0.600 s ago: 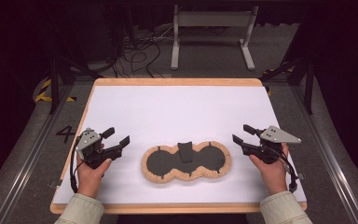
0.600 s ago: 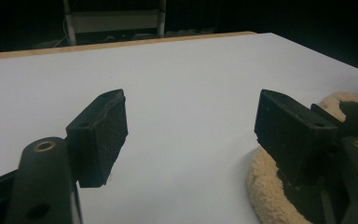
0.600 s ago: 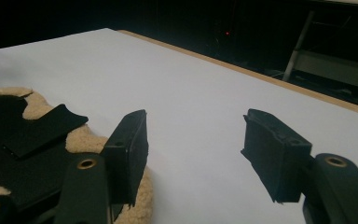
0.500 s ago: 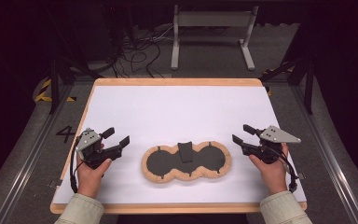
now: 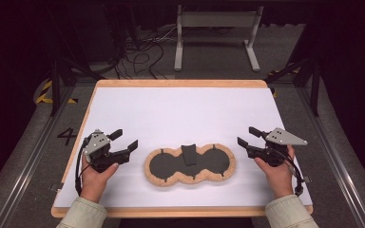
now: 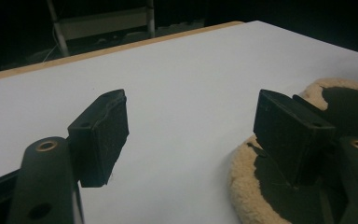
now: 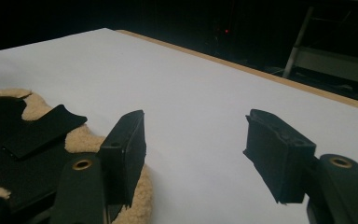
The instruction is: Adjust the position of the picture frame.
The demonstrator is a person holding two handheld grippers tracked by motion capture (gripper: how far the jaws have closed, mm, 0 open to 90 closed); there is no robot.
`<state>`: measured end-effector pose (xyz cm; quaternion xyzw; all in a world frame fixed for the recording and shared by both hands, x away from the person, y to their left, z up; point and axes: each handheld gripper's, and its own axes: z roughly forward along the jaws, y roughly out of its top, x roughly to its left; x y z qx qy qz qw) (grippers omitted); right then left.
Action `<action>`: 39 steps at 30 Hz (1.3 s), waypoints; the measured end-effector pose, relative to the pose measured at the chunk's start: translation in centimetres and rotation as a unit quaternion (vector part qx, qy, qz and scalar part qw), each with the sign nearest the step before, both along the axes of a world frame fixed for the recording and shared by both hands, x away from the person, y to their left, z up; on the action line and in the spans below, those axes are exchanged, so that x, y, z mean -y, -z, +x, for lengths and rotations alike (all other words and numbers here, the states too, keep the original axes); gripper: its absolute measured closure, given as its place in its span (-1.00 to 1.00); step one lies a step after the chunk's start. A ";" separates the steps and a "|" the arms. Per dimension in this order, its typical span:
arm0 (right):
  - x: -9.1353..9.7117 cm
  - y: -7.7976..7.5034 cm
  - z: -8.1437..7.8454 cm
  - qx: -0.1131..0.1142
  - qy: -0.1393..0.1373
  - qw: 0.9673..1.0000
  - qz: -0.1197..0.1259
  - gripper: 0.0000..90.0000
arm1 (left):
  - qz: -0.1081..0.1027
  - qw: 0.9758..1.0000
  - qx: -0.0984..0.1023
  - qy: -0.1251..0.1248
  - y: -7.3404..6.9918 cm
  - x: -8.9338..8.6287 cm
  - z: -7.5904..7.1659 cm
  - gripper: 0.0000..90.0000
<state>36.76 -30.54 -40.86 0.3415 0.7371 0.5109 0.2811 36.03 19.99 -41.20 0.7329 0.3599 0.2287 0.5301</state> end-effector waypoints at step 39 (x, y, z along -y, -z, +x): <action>1.2 0.5 -0.8 -0.022 0.015 1.000 0.013 -0.22 | 0.150 0.935 -0.188 0.261 0.6 9.2 -0.9 0.67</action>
